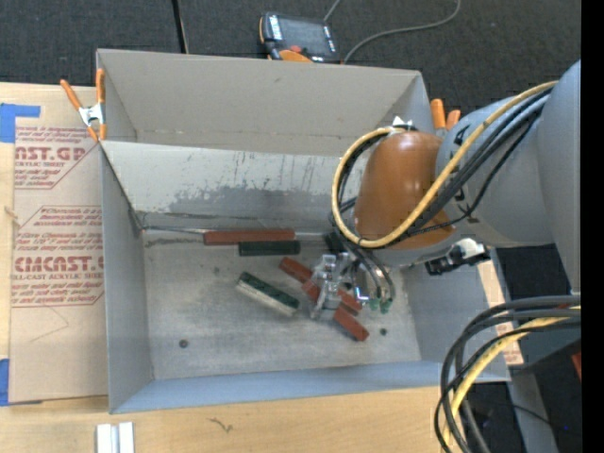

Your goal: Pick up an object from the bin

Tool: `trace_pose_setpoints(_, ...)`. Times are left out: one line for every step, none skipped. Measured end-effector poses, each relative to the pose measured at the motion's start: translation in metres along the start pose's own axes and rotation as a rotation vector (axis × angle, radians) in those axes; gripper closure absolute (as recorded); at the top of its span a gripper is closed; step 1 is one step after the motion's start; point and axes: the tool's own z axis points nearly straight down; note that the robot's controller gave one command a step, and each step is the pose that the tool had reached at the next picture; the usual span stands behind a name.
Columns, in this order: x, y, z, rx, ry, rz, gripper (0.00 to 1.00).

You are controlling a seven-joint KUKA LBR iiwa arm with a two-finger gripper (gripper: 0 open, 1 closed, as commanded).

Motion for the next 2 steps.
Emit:
trace_pose_setpoints(0.0218,-0.0863,0.0238,0.003,0.0,-0.034,1.0)
trace_pose_setpoints(0.0202,-0.0807,0.0224,-0.001,-0.004,-0.04,0.0)
